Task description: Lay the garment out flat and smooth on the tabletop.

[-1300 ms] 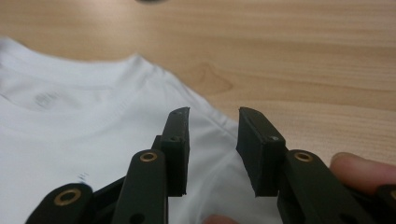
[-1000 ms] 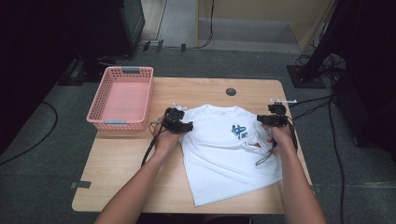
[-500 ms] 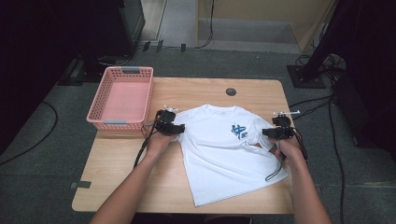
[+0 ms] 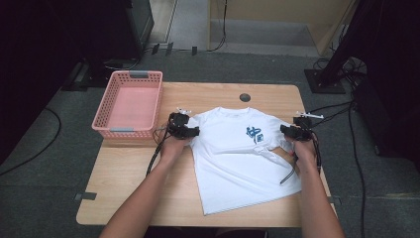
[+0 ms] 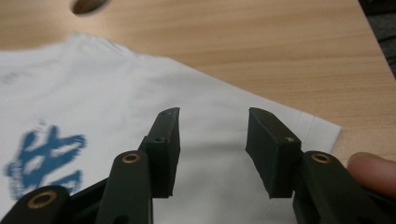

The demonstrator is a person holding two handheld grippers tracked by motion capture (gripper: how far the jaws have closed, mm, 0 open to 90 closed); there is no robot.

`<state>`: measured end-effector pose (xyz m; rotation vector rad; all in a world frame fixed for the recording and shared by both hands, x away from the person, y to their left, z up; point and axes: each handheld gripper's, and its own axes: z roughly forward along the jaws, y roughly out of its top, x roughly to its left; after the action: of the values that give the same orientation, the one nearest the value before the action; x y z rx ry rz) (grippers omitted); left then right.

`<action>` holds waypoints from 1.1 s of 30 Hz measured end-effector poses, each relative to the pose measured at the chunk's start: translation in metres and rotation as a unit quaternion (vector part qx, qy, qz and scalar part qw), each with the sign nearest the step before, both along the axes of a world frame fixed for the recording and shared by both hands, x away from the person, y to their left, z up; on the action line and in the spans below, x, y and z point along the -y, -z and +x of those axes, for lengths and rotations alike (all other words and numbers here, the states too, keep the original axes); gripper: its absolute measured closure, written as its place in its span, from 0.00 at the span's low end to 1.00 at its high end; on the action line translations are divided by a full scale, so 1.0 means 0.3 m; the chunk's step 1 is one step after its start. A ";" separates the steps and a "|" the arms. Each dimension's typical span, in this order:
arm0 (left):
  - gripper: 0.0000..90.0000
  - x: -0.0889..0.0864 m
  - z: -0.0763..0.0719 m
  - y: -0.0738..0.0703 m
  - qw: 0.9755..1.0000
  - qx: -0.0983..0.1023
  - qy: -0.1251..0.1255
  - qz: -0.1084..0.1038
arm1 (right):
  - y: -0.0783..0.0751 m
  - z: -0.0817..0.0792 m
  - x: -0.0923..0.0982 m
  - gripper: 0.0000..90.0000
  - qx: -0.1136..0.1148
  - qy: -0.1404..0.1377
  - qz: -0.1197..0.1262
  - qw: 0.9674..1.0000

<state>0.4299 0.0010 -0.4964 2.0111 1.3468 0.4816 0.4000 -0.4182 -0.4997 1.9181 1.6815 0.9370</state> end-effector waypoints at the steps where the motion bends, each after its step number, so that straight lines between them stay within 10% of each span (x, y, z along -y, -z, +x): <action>1: 0.39 0.001 -0.007 -0.004 1.000 0.001 0.004 0.001 | -0.014 -0.015 -0.001 0.62 0.009 -0.007 -0.001 1.000; 9: 0.36 -0.007 -0.058 -0.002 1.000 -0.003 0.013 0.002 | -0.012 -0.102 -0.030 0.62 -0.029 -0.066 -0.034 0.997; 33: 0.24 0.033 -0.429 0.035 0.997 0.013 0.071 0.016 | 0.022 -0.418 -0.030 0.56 0.005 -0.125 0.005 0.992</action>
<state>0.3013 -0.0090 -0.5068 2.1012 1.1764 0.4651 0.2746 -0.4093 -0.5062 1.7323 1.9471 1.0443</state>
